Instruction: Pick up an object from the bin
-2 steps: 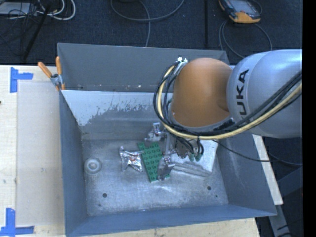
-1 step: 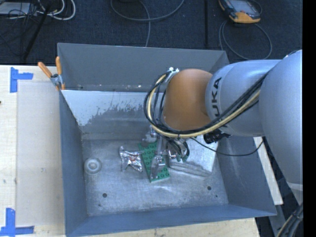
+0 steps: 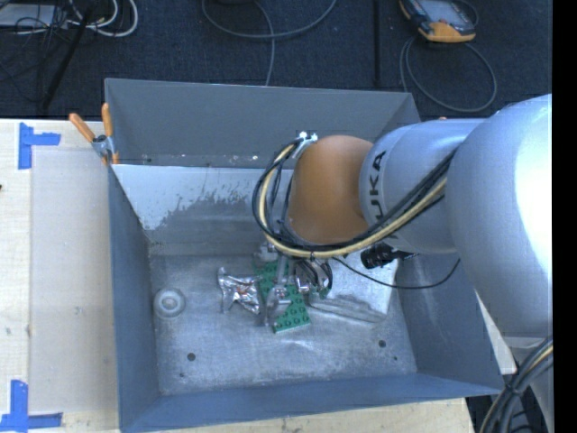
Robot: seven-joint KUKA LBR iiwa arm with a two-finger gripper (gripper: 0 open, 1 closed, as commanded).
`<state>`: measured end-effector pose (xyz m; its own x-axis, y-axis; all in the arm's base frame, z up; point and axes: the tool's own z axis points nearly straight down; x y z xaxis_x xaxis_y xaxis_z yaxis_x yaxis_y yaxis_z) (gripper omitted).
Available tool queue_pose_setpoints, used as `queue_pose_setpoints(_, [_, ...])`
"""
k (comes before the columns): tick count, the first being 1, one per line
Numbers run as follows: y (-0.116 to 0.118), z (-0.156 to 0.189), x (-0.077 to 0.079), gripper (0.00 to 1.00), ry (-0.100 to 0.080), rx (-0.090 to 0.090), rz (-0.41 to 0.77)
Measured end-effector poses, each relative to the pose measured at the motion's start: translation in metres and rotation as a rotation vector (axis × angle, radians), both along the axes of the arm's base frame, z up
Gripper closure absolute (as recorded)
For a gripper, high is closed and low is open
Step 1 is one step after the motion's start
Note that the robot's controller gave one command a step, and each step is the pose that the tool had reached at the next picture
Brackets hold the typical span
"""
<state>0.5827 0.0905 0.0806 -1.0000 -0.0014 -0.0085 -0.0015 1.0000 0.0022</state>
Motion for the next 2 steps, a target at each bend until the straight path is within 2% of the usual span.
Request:
queue_pose_setpoints(1, [0.0011, 0.0022, 0.0006, 1.0, -0.002, 0.002, -0.001])
queue_pose_setpoints(2, [0.0001, -0.0002, -0.002, 0.0, 0.008, 0.0, -0.001])
